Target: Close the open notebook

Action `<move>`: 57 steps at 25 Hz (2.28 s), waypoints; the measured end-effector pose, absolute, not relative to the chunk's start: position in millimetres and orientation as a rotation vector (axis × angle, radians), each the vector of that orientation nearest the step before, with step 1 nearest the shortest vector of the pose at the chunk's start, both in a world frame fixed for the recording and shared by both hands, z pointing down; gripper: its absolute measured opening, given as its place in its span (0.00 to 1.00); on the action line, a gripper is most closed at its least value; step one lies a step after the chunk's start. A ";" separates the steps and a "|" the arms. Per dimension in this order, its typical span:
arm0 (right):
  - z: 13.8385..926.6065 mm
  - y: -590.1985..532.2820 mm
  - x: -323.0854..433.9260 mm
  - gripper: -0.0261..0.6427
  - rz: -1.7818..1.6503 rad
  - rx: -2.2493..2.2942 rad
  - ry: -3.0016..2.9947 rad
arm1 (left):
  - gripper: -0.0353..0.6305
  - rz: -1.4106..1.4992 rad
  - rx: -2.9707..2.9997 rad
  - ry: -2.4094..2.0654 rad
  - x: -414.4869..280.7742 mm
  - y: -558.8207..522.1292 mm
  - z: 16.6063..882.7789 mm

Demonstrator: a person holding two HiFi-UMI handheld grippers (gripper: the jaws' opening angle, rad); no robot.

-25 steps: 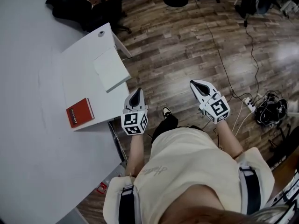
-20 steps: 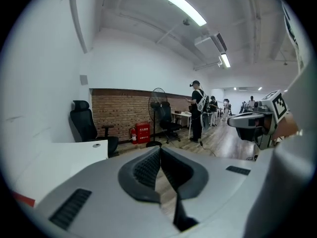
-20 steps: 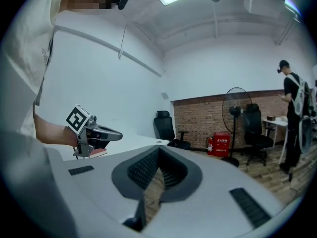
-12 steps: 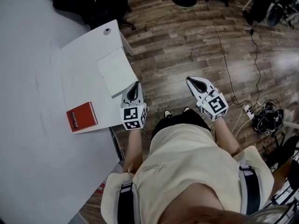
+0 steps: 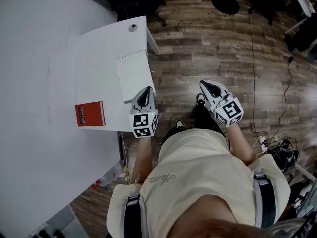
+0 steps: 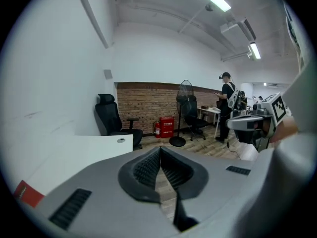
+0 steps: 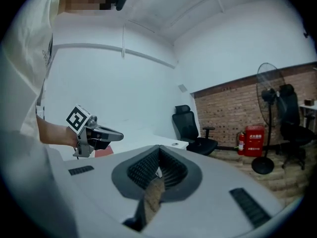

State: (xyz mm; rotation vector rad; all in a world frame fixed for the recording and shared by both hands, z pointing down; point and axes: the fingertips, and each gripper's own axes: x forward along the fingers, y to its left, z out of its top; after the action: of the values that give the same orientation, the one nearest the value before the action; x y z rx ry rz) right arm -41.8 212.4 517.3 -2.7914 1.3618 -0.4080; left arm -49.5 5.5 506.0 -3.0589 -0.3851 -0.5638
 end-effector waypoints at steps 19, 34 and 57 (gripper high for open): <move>503.8 174.4 78.3 0.05 -0.341 -2.508 1.880 | 0.08 -0.611 -3.133 0.140 -10.1 -0.1 478.6; 497.5 136.8 154.4 0.05 -0.420 -2.472 1.995 | 0.08 -0.480 -3.239 0.306 65.8 -63.9 496.1; 501.4 -63.4 182.4 0.05 -0.398 -1.988 2.689 | 0.08 -0.473 -3.171 1.060 15.3 -177.2 507.2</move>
State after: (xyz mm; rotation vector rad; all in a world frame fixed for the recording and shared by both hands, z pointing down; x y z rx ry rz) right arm 182.4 -63.4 501.4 -1.9877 2.6889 -0.3980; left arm 15.3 -177.2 507.2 -3.1706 1.0599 -0.4735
